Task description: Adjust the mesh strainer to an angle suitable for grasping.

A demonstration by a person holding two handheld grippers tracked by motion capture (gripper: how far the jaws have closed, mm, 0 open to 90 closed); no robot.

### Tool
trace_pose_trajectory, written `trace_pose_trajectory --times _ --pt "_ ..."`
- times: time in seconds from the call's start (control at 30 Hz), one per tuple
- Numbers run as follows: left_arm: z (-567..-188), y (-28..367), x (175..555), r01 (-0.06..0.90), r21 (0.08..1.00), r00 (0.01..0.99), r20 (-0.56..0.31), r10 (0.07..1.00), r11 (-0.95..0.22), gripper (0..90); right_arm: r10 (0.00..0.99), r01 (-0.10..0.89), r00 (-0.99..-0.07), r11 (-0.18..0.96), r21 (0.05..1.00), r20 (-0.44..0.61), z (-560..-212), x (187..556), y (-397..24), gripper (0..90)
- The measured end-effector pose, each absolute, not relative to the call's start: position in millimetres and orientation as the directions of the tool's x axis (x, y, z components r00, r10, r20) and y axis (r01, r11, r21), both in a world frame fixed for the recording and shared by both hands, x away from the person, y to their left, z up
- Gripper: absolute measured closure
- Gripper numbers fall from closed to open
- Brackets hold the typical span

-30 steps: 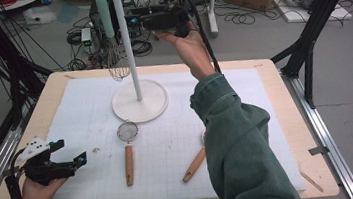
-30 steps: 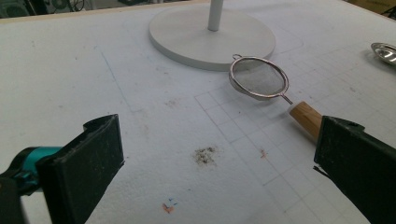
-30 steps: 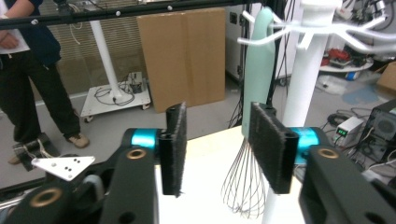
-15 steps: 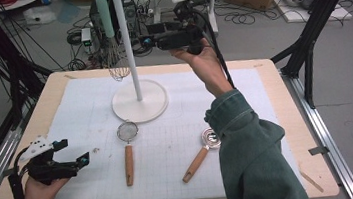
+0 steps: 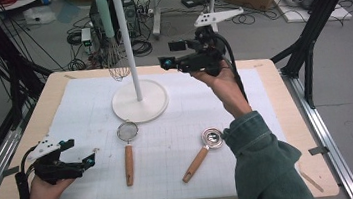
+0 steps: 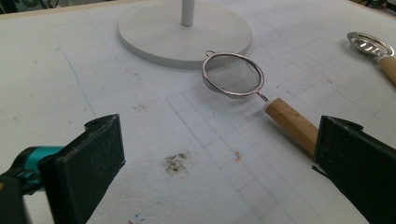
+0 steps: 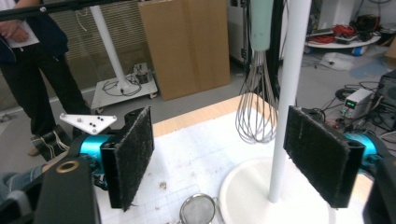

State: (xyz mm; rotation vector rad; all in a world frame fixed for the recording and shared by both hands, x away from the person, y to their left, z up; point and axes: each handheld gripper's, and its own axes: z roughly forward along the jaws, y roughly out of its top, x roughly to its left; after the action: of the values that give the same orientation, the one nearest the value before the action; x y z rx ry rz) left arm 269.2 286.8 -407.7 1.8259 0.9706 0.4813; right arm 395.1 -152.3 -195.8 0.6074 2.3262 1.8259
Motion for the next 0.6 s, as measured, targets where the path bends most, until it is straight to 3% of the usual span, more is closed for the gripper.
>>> trace_pose_trajectory --times 0.43,0.6 --pt "-406 271 271 0.391 0.882 0.653 -0.063 0.755 -0.264 11.8 0.42 0.249 -0.895 0.195 0.949 0.148 -227 367 -187 20.7" --pt "-403 266 273 0.386 0.876 0.677 -0.056 0.734 -0.289 20.0 0.435 0.259 -0.886 0.18 0.949 0.159 -240 357 -200 20.1"
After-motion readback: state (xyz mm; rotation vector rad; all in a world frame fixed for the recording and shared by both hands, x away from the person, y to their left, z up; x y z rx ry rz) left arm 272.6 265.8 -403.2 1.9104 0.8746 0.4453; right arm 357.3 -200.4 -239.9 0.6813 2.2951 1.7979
